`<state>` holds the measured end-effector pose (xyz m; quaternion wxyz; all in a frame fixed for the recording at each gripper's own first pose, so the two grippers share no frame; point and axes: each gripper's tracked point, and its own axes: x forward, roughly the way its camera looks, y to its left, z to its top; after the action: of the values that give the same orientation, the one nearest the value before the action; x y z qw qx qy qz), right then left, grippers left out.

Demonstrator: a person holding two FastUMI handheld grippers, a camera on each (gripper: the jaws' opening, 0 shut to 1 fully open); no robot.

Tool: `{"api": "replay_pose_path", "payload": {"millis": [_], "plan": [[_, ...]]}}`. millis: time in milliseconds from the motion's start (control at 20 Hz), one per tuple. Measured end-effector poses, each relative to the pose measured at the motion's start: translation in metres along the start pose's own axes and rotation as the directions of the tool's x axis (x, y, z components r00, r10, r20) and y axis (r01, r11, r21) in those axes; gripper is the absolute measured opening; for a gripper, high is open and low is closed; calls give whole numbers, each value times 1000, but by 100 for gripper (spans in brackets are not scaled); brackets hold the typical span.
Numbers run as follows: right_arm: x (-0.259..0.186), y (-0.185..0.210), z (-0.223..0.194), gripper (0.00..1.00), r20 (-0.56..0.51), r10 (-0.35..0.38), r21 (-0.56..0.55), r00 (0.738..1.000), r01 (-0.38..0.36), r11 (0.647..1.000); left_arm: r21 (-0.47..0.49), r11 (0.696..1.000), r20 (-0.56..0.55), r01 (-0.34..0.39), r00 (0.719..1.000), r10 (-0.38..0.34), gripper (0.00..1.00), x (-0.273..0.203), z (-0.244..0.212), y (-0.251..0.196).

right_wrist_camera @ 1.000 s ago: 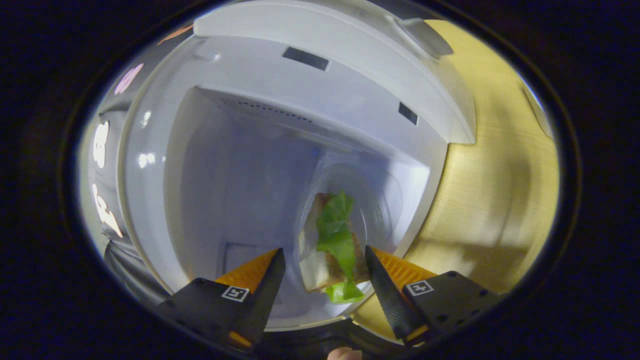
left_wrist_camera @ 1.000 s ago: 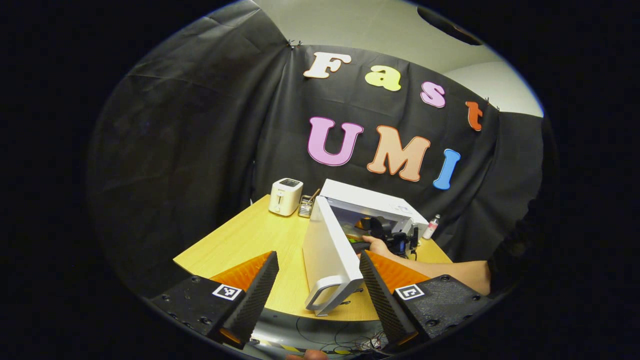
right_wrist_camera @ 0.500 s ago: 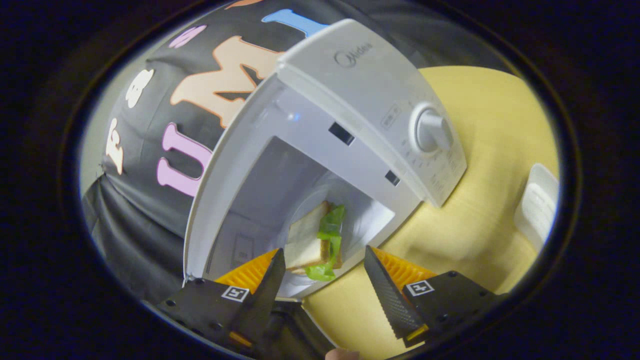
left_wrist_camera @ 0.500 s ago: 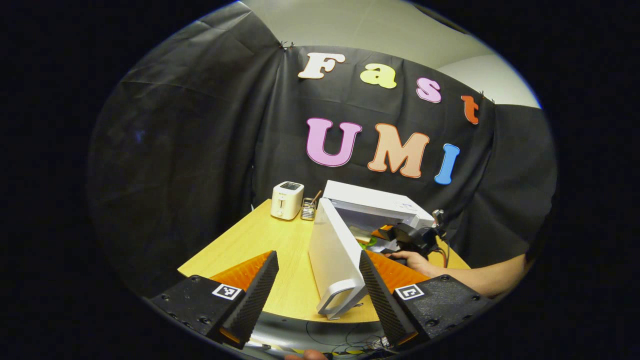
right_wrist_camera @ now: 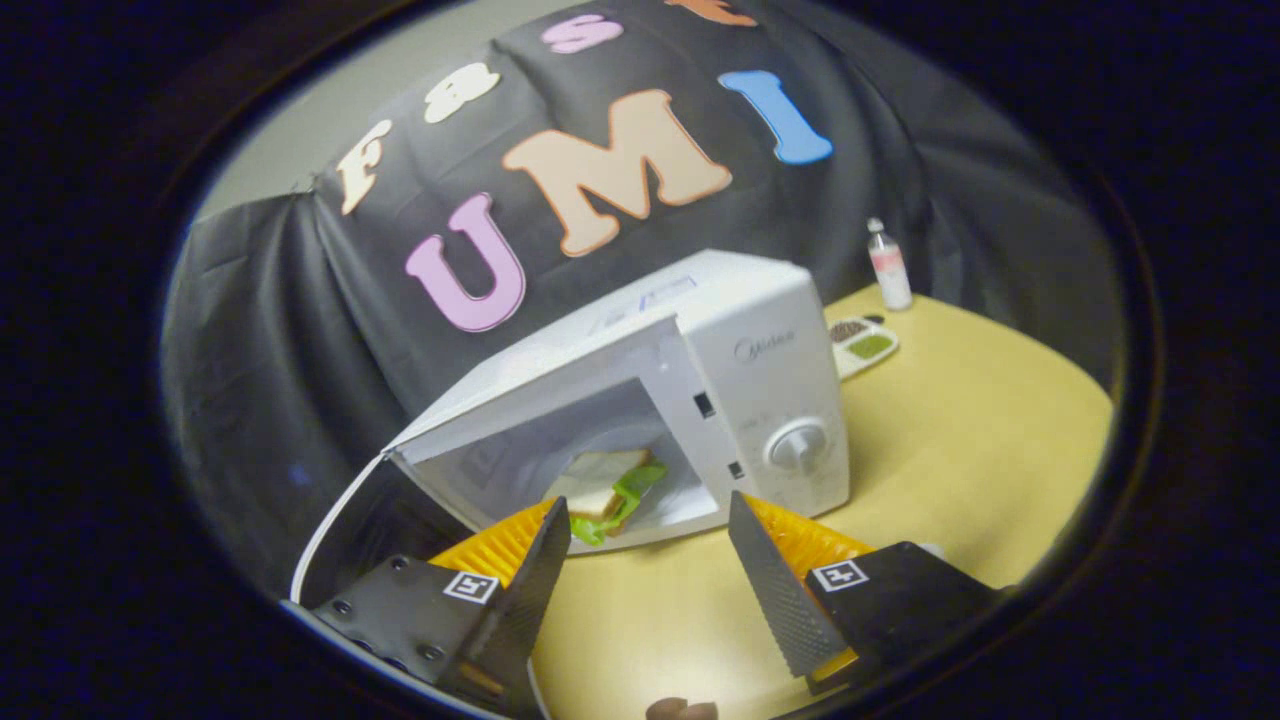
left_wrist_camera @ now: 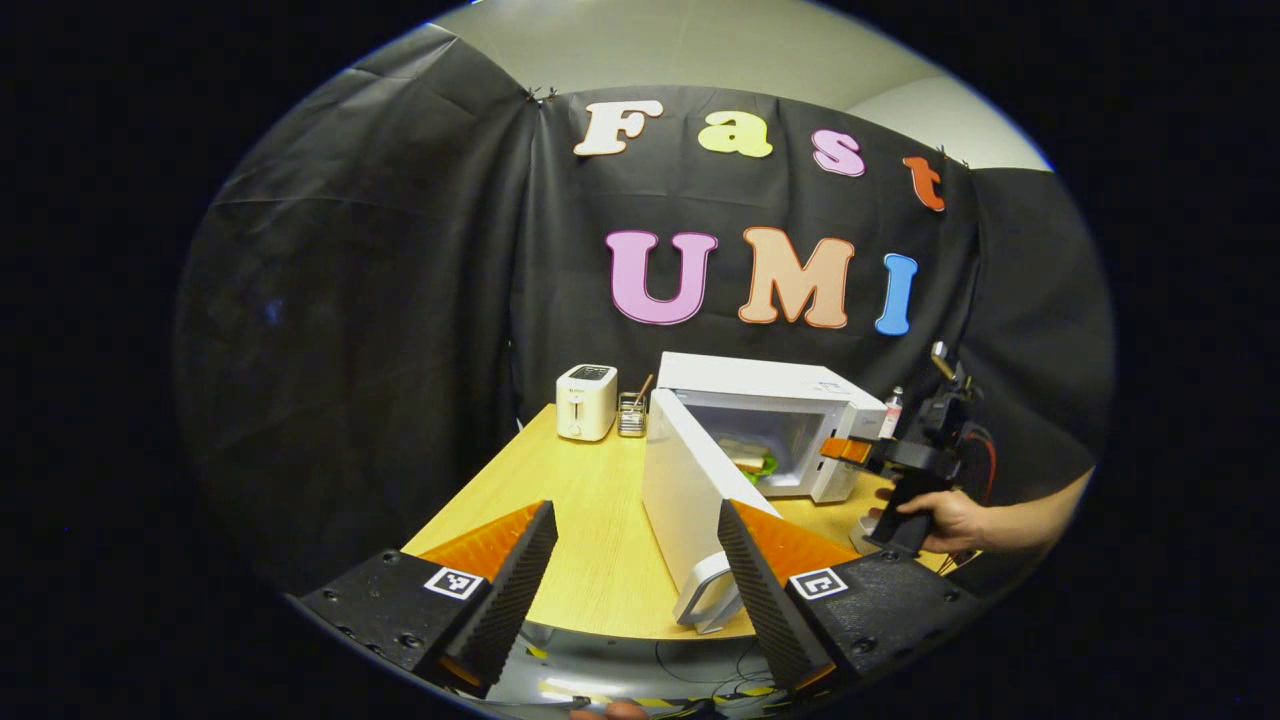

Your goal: Open the microwave oven with the left hand, put the food in, and close the microwave oven.

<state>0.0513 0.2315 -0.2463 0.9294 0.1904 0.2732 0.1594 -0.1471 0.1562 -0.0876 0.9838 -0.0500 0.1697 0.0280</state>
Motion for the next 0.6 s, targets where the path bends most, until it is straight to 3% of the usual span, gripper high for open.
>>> {"api": "replay_pose_path", "payload": {"millis": [200,250,350,400,450,550,600], "plan": [[-43,-8,39,97,72,25,-113,997,-17,993,1,999,42,52,998,-52,95,1,3,-6],[-54,-9,47,87,86,33,-127,996,-22,992,2,998,59,57,997,-57,96,5,4,-4],[-75,-13,64,87,119,32,-147,992,-14,989,14,999,61,48,997,-48,92,13,1,3],[-85,-16,73,87,138,28,-159,990,-6,987,24,999,58,46,997,-48,99,17,-2,5],[-94,-18,81,87,157,27,-174,987,1,985,31,998,59,51,997,-53,95,21,-5,7],[-111,-22,94,87,188,28,-216,982,13,976,25,997,20,70,997,-71,57,29,-20,8],[-118,-23,98,87,199,29,-232,980,19,973,17,999,-12,40,999,-40,38,31,-31,18]]}}
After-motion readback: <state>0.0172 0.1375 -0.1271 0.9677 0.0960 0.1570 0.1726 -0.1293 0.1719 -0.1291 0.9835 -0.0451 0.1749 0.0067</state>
